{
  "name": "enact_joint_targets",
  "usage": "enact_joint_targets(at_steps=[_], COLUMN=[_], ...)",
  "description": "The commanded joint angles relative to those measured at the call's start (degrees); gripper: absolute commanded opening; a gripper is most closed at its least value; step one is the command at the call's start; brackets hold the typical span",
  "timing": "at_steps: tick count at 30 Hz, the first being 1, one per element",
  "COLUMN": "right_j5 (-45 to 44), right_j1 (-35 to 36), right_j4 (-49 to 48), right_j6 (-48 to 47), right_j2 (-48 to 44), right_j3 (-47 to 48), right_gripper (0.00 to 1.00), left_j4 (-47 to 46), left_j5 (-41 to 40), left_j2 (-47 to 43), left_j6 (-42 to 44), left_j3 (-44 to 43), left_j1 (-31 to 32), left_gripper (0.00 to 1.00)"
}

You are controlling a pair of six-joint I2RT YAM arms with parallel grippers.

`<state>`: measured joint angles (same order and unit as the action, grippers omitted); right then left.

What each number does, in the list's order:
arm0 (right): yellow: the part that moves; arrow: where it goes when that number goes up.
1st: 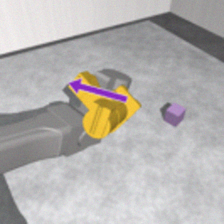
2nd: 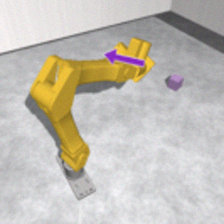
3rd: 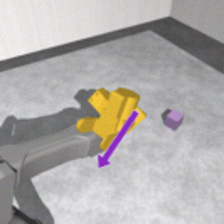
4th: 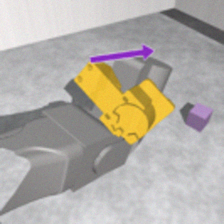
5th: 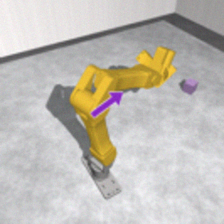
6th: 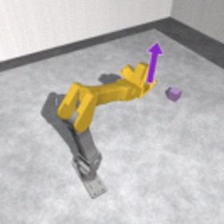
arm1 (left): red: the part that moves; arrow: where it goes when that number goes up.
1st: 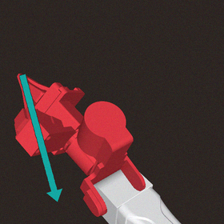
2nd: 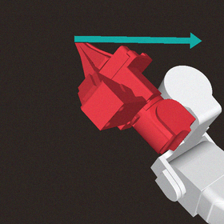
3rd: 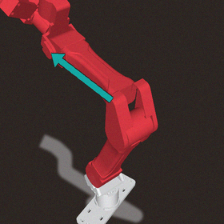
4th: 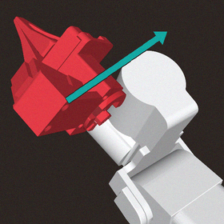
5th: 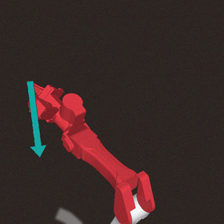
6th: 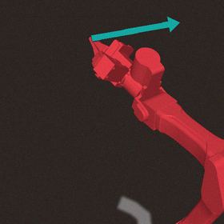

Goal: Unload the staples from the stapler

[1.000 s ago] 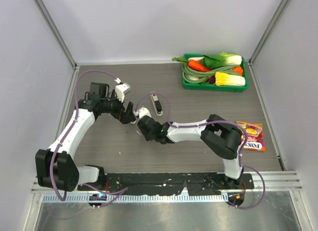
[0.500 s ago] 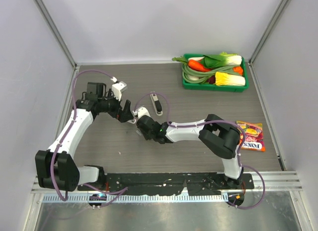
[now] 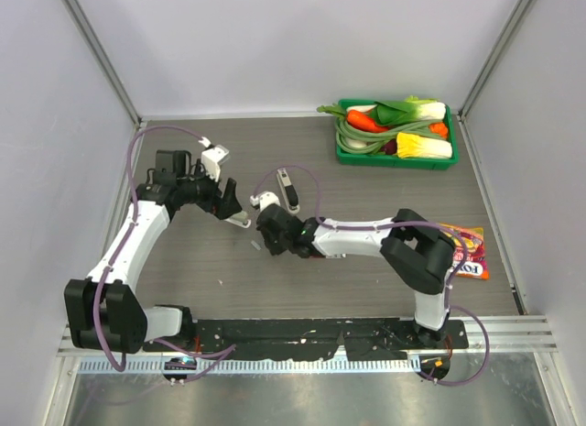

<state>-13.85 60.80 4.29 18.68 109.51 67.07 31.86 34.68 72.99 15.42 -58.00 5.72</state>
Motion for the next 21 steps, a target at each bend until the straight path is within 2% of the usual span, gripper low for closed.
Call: enact_joint_targets(at_steps=[1, 3, 4, 6, 7, 10, 14, 17, 21], right_j5=[16.42, 23.04, 28.64, 32.9, 34.75, 41.17, 46.0, 48.29, 51.98], right_j1=[-6.47, -9.1, -11.2, -12.98, -14.03, -15.35, -16.06, -16.5, -17.46], right_j4=[0.01, -0.95, -1.22, -1.48, -1.66, -3.76, -5.79, -6.58, -8.68], right_j6=[6.36, 9.7, 10.84, 13.04, 13.57, 16.38, 18.24, 19.29, 22.1], right_j2=[-9.22, -11.24, -11.69, -12.65, -13.01, -13.36, -13.19, -13.19, -13.36], right_j3=[0.87, 0.52, 0.43, 0.52, 0.52, 0.26, 0.78, 1.22, 1.31], right_gripper=[0.05, 0.04, 0.05, 0.04, 0.04, 0.04, 0.04, 0.04, 0.04], left_j4=[-2.69, -0.49, 2.57, 6.09, 9.77, 11.3, 6.65, 1.12, -14.22], left_j5=[1.62, 1.8, 1.8, -0.91, -2.06, -5.14, -8.74, -8.58, -6.47], left_j2=[-2.94, -2.59, -2.76, -3.9, -4.43, -8.55, -14.8, -19.36, -25.78], left_j6=[3.47, 5.92, 10.46, 16.19, 23.01, 34.71, 44.14, 46.88, 47.86], left_j3=[-4.66, -8.07, -9.05, -12.38, -13.27, -13.81, -7.33, -0.93, 10.07], left_j1=[-0.09, 0.17, 0.78, 2.1, 3.67, 5.79, 8.69, 9.49, 10.37], left_gripper=[0.84, 0.84, 0.85, 0.95, 1.0, 1.0, 1.0, 1.0, 1.0])
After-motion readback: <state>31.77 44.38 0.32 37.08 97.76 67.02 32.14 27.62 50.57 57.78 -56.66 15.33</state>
